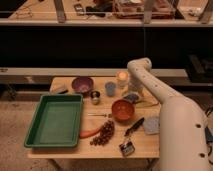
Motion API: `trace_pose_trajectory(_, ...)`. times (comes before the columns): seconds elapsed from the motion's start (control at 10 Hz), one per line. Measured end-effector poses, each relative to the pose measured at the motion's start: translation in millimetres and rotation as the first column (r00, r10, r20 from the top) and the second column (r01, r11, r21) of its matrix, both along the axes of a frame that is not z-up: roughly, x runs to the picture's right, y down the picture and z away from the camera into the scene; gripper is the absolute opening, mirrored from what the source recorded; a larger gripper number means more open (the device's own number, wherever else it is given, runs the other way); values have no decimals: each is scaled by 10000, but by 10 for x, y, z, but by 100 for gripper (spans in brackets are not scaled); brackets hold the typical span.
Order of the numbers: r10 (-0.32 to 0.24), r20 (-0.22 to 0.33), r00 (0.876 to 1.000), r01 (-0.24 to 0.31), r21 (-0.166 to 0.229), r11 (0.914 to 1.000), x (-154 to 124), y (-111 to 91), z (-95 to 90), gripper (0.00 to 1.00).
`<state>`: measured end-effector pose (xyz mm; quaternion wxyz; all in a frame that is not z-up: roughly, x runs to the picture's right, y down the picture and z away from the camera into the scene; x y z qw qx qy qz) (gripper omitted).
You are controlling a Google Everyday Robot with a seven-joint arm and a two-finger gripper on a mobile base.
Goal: Wipe tray with sponge
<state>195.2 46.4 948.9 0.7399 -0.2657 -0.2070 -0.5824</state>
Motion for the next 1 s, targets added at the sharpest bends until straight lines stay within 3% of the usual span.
trace_pose_trajectory(0.6,-120,-50,9999,120,1,9999,-45,21,43,80)
trace_pose_trajectory(0.8,-132,-67,9999,132,5,9999,-40,21,52,68)
trace_pose_trajectory(1.0,-119,-56,9999,119,13,9999,-45,15,58,46)
